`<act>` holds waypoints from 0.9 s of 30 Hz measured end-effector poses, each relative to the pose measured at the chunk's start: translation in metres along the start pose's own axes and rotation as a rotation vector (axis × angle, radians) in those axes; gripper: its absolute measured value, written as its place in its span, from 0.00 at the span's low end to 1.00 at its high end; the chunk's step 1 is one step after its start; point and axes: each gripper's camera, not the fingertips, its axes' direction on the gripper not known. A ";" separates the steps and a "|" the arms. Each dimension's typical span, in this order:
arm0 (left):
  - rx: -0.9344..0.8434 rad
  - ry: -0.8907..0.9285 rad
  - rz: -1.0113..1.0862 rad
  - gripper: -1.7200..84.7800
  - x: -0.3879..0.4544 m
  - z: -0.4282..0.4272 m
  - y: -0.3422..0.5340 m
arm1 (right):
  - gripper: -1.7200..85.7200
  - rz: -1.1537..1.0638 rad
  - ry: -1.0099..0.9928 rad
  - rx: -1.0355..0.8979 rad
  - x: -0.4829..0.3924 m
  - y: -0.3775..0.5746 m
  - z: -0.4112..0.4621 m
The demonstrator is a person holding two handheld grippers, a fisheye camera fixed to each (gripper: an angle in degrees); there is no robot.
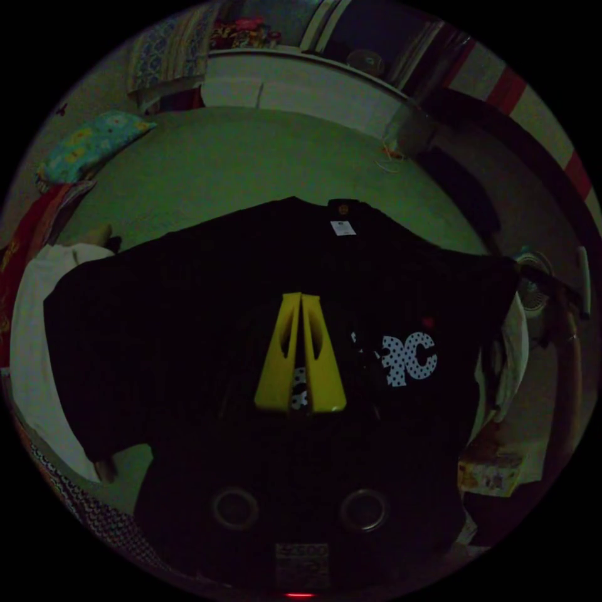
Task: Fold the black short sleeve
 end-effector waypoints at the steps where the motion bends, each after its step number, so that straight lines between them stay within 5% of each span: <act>1: 0.000 0.006 -0.001 0.01 0.000 0.000 0.000 | 0.02 -0.037 -0.074 -0.008 -0.023 -0.001 0.002; 7: -0.008 -0.016 0.012 0.01 0.001 0.003 -0.001 | 0.12 -0.274 -0.291 -0.119 -0.119 0.004 0.015; 12: -0.002 0.017 -0.010 0.01 -0.004 0.004 -0.002 | 0.13 -0.209 -0.066 0.000 -0.091 0.026 0.003; 21: -0.015 0.016 0.005 0.01 0.001 0.009 -0.003 | 0.17 -0.183 0.029 -0.167 -0.055 0.066 0.049; 27: -0.028 0.002 0.010 0.01 0.005 0.013 -0.004 | 0.04 -0.249 0.231 -0.137 -0.079 0.064 0.071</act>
